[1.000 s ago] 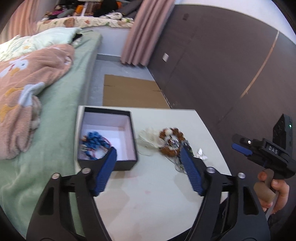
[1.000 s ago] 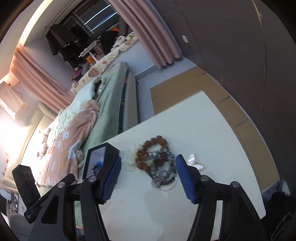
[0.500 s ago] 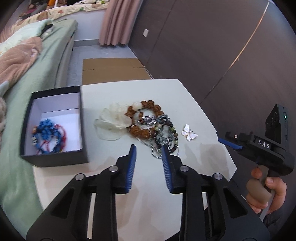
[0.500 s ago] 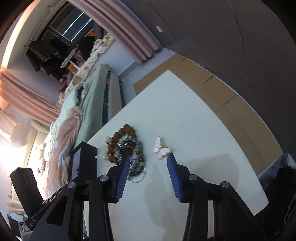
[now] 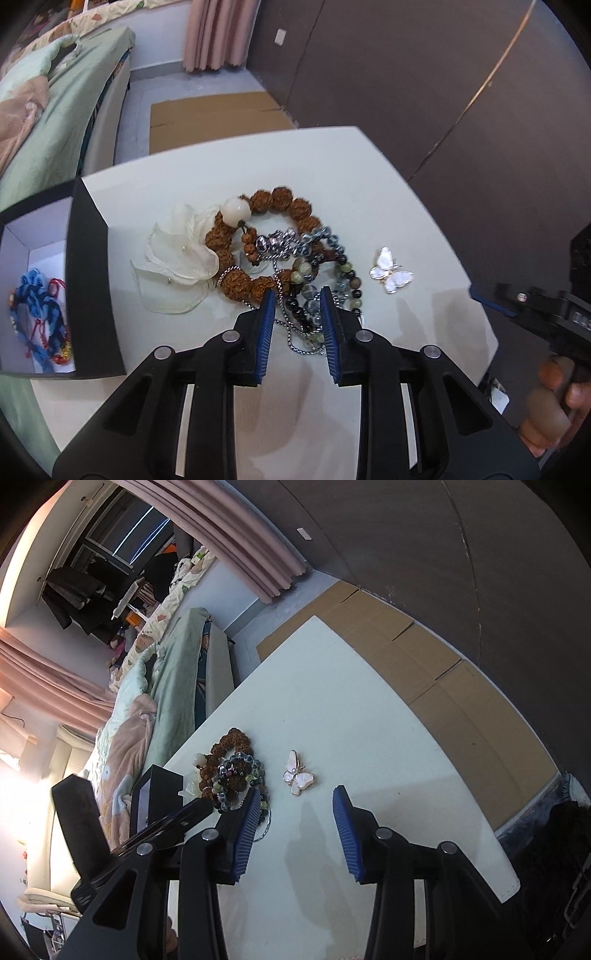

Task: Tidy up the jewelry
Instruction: 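Grasp the dark bead bracelet with the left gripper, then grasp the white butterfly brooch with the right gripper while the left lifts the bead bracelet, then release the bead bracelet into the black box with the left while the right drops the butterfly in, then move both grippers back over the jewelry pile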

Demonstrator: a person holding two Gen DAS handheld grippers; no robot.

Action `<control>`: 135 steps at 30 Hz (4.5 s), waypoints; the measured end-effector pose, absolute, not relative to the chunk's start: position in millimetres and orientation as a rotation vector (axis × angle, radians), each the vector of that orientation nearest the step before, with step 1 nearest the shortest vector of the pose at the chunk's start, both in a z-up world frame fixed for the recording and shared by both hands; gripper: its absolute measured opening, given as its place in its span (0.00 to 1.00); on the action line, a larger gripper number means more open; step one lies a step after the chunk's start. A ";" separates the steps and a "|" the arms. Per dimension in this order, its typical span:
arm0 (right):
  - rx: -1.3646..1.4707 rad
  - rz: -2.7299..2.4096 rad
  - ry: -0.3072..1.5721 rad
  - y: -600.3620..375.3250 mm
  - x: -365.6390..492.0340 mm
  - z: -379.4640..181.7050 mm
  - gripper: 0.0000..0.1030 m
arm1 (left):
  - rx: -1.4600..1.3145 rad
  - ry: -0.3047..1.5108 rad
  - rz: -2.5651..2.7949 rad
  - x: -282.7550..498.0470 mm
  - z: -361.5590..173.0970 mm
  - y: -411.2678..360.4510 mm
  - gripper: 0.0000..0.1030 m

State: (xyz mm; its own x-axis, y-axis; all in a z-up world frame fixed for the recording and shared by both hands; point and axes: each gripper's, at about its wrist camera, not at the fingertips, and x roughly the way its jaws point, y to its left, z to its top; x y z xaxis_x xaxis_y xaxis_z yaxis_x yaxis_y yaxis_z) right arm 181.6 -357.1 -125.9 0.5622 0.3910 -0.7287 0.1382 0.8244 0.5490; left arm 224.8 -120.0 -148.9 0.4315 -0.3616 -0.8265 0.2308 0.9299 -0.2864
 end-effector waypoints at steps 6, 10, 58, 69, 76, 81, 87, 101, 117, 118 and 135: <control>0.610 0.167 0.981 -358.3 180.5 -125.6 0.39 | -0.199 1.102 -0.393 233.5 -157.0 -120.2 0.15; 0.611 0.167 0.981 -358.6 180.7 -125.6 0.39 | -0.231 1.110 -0.409 234.5 -155.6 -120.7 0.08; 0.188 0.097 1.094 -290.7 230.1 -141.2 0.05 | -0.269 0.647 -0.380 162.0 58.4 -29.3 0.08; 0.326 0.217 0.977 -294.4 210.3 -98.7 0.02 | -0.262 0.582 -0.343 147.0 85.1 -6.4 0.08; 0.357 0.319 0.930 -273.9 209.8 -68.6 0.02 | -0.296 0.602 -0.287 147.9 70.2 15.8 0.08; 0.353 0.389 0.908 -250.6 213.2 -52.9 0.02 | -0.334 0.636 -0.245 154.0 49.4 35.4 0.08; 0.333 0.468 0.891 -218.0 218.8 -37.4 0.02 | -0.393 0.703 -0.194 169.8 14.9 57.9 0.09; 0.284 0.619 0.916 -139.0 236.7 -32.9 0.02 | -0.489 0.750 -0.042 162.7 -36.2 115.0 0.78; 0.246 0.625 0.918 -105.2 238.4 -34.4 0.69 | -0.548 0.774 0.012 144.8 -50.6 144.2 0.79; 0.256 0.607 0.926 -114.7 239.7 -35.3 0.68 | -0.548 0.776 0.005 145.9 -50.8 141.2 0.79; 0.417 0.404 0.976 -252.3 227.5 -65.0 0.59 | -0.463 0.838 -0.139 170.7 -54.6 53.8 0.79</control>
State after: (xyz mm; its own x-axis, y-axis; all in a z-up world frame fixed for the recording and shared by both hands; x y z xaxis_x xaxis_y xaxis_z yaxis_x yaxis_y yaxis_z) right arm 227.5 -252.3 -65.0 0.5000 0.5049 -0.7036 -0.1398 0.8489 0.5097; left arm 170.7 53.8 -54.6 0.6666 -0.2974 -0.6835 -0.0612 0.8920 -0.4478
